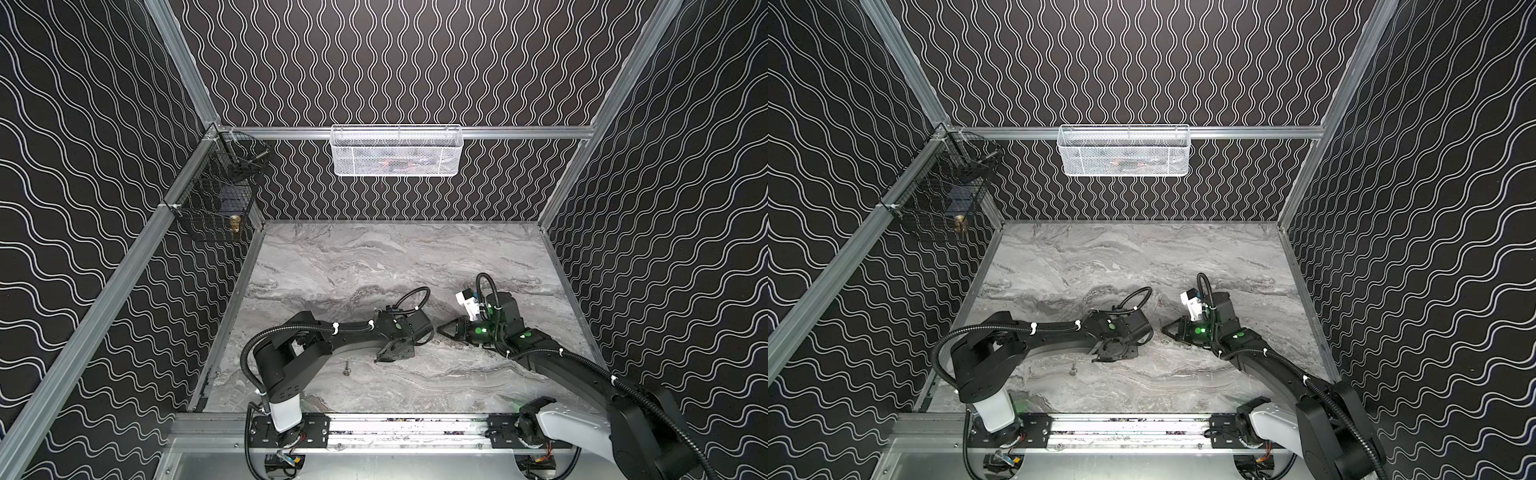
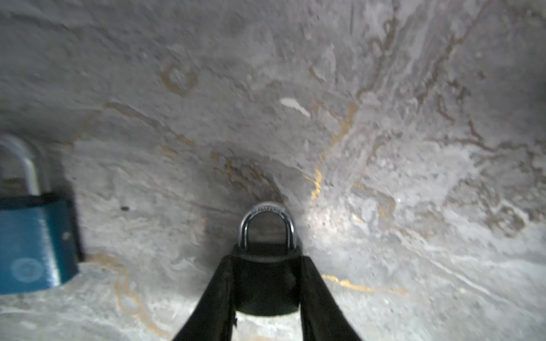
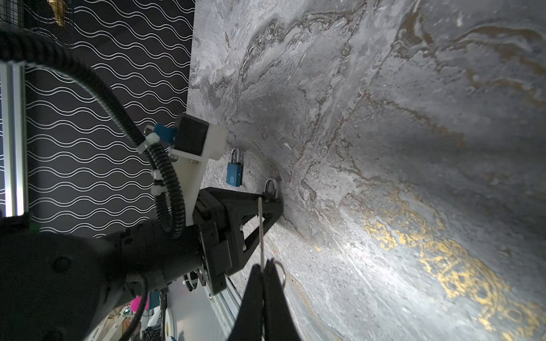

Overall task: Unlock with the key
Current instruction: 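Lower the left gripper onto the black padlock and close on it, then lift the black padlock with the left gripper while the right gripper brings the key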

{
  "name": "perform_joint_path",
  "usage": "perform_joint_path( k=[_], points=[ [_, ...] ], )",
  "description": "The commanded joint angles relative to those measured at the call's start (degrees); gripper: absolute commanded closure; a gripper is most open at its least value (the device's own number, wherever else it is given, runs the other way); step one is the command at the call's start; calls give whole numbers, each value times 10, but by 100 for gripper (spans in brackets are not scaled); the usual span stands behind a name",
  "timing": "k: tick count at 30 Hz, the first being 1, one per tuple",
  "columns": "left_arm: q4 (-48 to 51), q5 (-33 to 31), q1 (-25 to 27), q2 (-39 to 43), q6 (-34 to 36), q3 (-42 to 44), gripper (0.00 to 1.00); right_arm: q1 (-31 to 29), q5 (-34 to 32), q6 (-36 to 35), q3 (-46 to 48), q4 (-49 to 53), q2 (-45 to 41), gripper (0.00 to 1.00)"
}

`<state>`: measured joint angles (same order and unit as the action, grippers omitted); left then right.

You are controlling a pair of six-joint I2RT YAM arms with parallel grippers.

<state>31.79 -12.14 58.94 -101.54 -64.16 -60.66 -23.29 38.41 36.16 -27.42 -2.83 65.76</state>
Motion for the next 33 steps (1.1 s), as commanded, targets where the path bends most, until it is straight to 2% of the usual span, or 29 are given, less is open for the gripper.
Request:
perform_joint_path(
  k=[1, 10, 15, 22, 29, 33],
  points=[
    [0, -4, -1, 19, 0, 1, 70, -1, -6, -20, -16, 12, 2, 100],
    [-27, -33, -19, 94, -31, 27, 75, -13, -15, 8, -2, -11, -7, 100],
    [-66, -36, -36, 139, -40, 39, 78, -86, -72, 29, 11, -42, -13, 100],
    [-70, -34, -52, 166, -40, 27, 82, -199, -118, 67, 4, -132, 32, 100],
    [-65, -36, -53, 179, -68, 29, 83, -256, -180, 135, 31, -252, 54, 100],
    [-62, -42, -53, 187, -80, 29, 84, -265, -201, 149, 38, -271, 57, 100]
  ],
)
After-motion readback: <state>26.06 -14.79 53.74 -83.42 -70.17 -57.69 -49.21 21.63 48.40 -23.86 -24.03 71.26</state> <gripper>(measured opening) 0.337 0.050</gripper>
